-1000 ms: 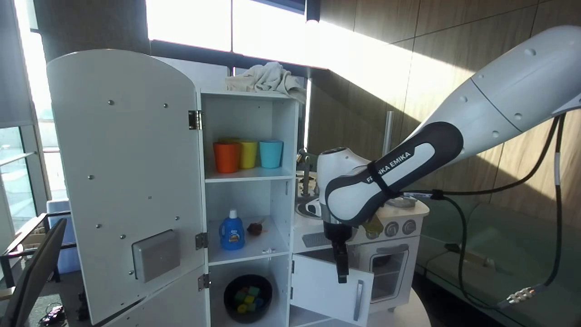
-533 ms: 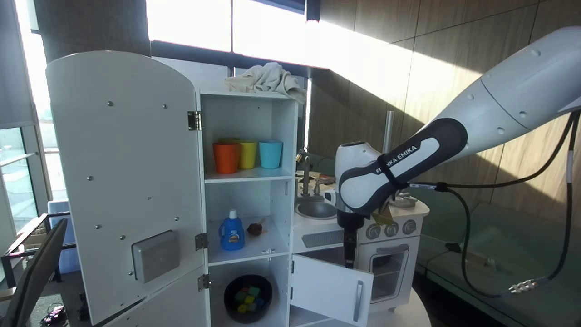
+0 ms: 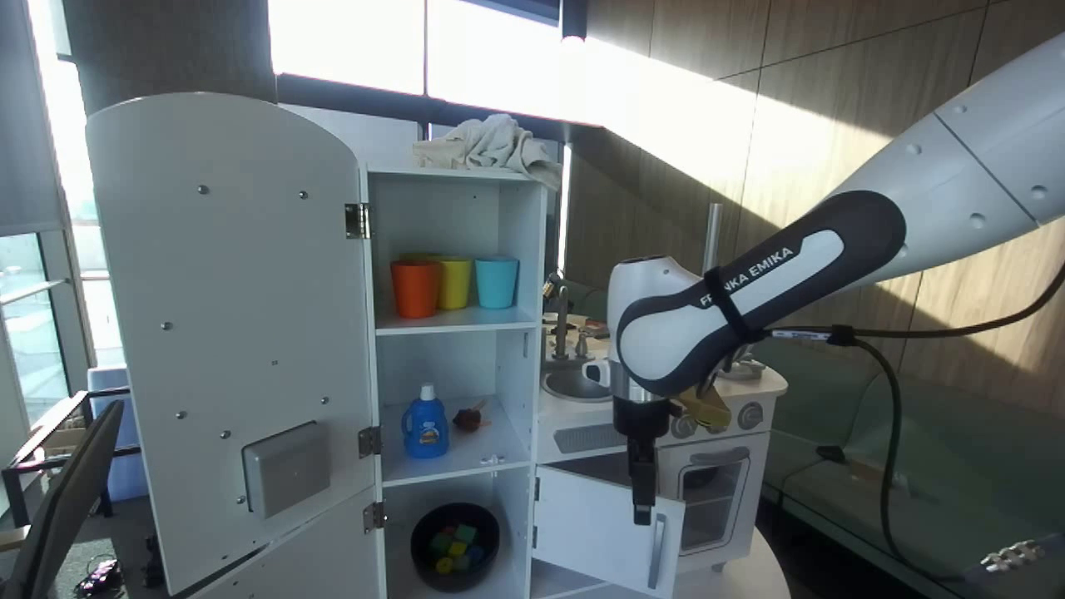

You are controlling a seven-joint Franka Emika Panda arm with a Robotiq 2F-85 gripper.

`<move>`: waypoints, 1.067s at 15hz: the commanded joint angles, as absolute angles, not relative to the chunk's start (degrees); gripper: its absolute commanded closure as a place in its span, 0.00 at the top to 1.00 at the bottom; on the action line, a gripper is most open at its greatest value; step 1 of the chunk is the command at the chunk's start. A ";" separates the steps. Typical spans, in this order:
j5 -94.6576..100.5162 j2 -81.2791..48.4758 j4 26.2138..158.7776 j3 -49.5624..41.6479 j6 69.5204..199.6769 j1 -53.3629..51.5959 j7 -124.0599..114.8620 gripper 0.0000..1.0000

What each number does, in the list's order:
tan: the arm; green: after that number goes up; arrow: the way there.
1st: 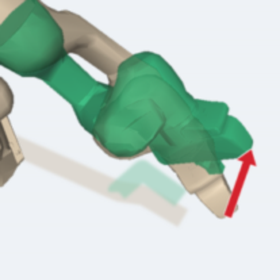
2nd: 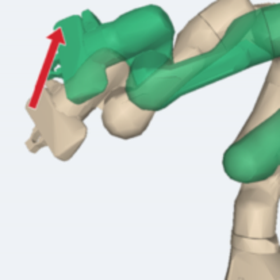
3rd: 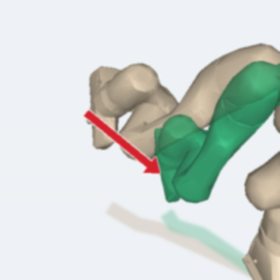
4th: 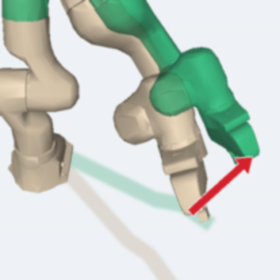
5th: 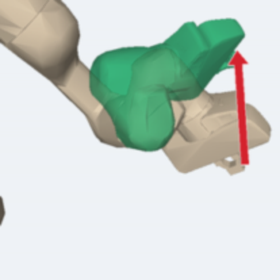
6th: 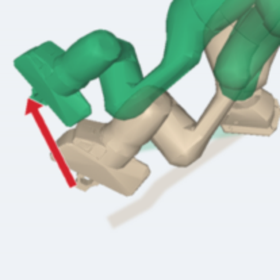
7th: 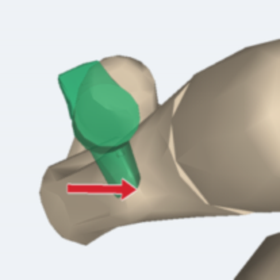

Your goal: Close the bottom middle cabinet door, then open the bottom right cabinet door

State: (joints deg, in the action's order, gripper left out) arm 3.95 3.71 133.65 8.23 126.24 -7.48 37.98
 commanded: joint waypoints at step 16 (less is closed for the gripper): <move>12.26 0.97 142.55 9.05 142.77 -9.88 34.70 1.00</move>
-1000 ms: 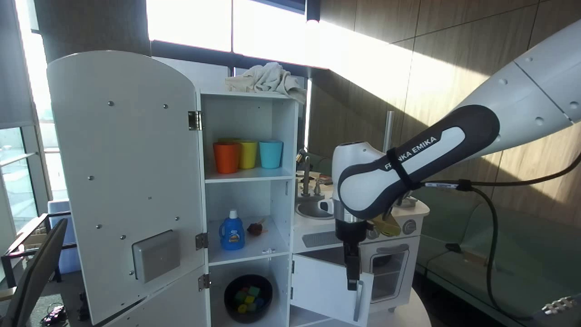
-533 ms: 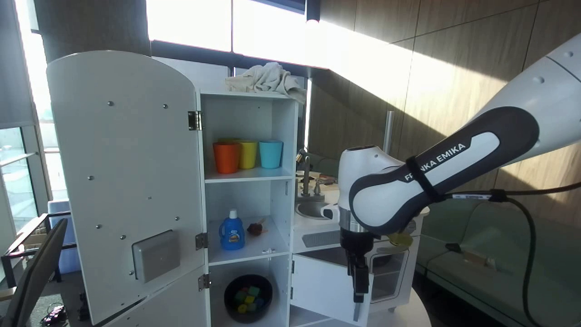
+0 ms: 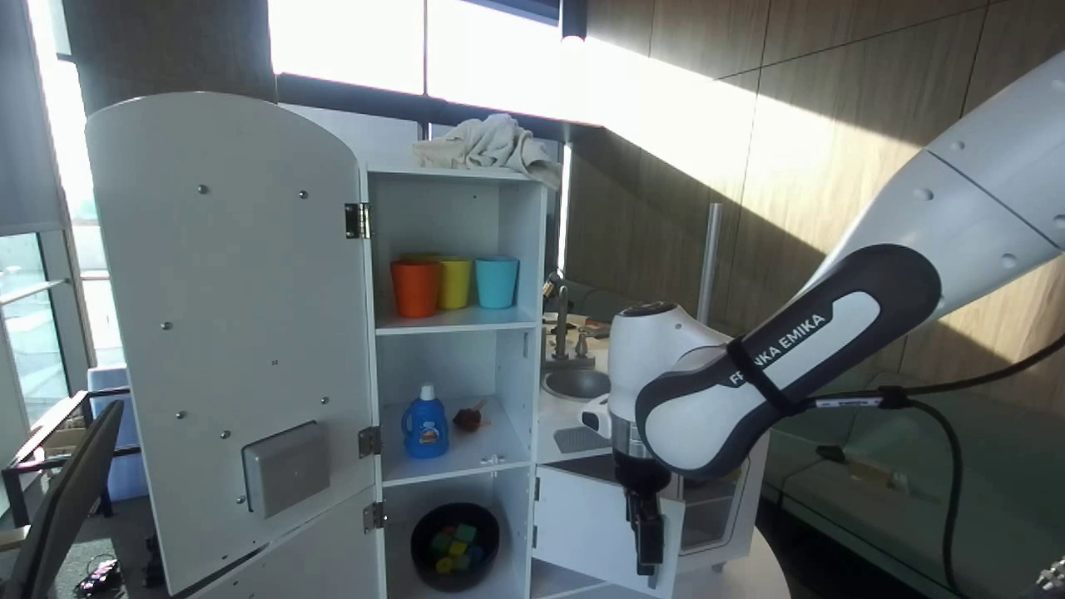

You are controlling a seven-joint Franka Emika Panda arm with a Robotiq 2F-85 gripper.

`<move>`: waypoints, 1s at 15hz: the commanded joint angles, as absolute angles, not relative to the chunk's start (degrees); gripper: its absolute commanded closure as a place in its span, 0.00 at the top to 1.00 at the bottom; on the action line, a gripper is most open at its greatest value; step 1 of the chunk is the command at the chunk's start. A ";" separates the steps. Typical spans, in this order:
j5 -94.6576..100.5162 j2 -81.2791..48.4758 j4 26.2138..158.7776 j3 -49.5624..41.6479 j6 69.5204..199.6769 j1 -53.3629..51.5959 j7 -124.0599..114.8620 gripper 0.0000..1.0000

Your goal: Close the bottom middle cabinet door, then open the bottom right cabinet door

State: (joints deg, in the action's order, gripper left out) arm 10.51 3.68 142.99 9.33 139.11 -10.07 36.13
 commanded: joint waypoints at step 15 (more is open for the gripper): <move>18.14 -7.84 140.19 5.29 154.96 -6.09 19.33 1.00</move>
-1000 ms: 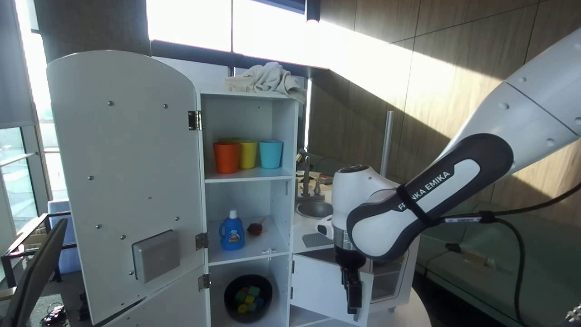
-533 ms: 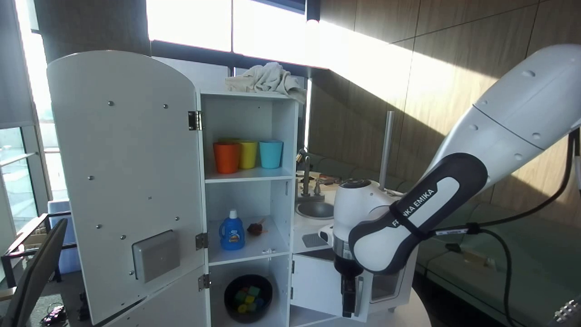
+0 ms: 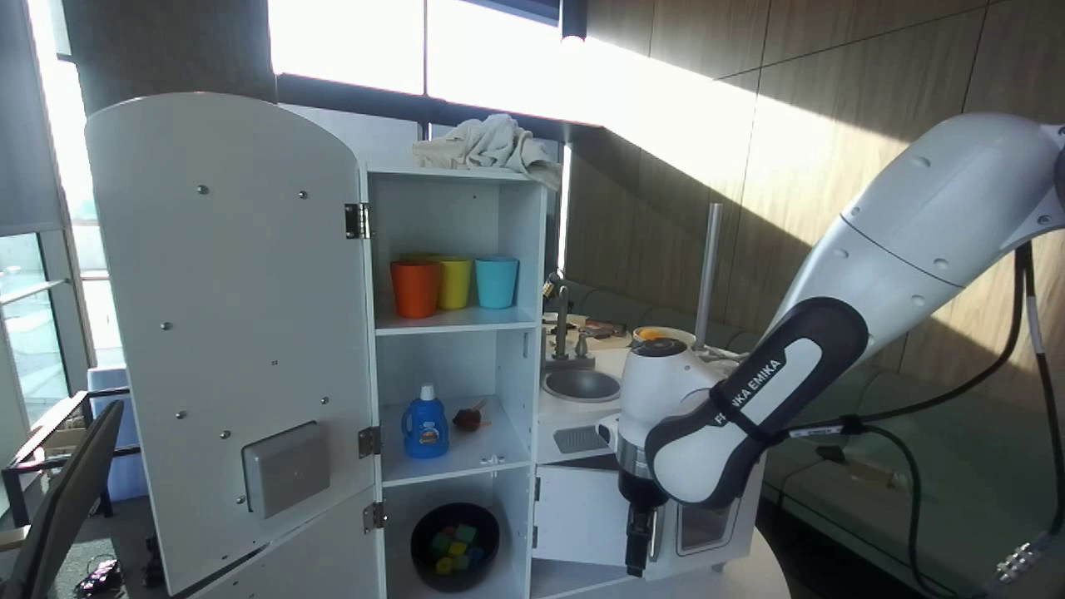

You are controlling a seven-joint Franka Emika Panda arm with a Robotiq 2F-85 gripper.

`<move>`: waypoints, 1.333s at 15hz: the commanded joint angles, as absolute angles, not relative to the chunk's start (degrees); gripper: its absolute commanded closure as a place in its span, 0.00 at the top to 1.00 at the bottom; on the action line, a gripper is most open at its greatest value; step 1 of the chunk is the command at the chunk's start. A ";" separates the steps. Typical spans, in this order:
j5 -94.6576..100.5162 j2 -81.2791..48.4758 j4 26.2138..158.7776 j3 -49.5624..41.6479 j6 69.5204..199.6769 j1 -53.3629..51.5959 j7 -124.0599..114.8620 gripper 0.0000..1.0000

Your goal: Close the bottom middle cabinet door, then open the bottom right cabinet door

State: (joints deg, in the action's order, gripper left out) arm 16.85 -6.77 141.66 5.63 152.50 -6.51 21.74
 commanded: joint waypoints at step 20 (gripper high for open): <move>20.12 -12.01 138.19 2.04 167.26 -5.29 12.01 1.00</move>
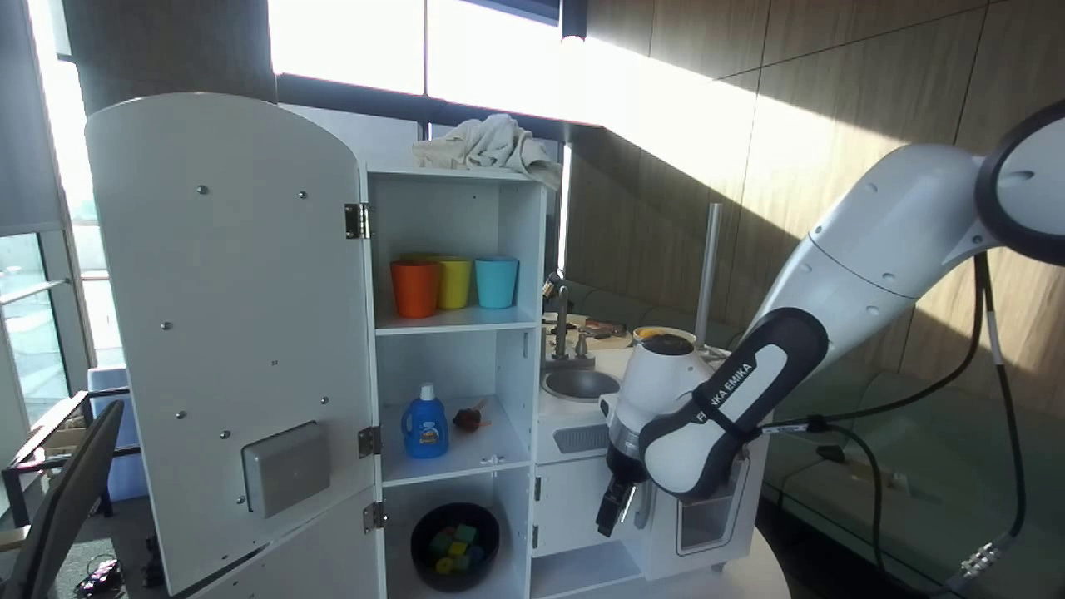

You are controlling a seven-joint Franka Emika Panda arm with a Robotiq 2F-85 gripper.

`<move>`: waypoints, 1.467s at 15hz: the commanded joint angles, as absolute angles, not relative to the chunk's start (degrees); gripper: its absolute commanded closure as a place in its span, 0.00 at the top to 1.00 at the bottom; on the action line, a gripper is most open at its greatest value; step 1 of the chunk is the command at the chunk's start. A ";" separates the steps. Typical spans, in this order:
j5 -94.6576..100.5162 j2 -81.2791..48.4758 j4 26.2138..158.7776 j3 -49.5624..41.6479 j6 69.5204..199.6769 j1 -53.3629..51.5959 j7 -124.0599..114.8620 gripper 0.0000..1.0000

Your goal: Close the bottom middle cabinet door, then open the bottom right cabinet door

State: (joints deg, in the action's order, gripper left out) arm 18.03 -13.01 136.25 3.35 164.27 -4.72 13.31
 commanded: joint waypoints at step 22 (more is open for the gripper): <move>34.01 3.24 150.65 -1.25 154.33 -1.08 12.55 1.00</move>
State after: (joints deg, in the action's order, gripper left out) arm 34.29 3.21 150.66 -2.24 154.34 -2.01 12.38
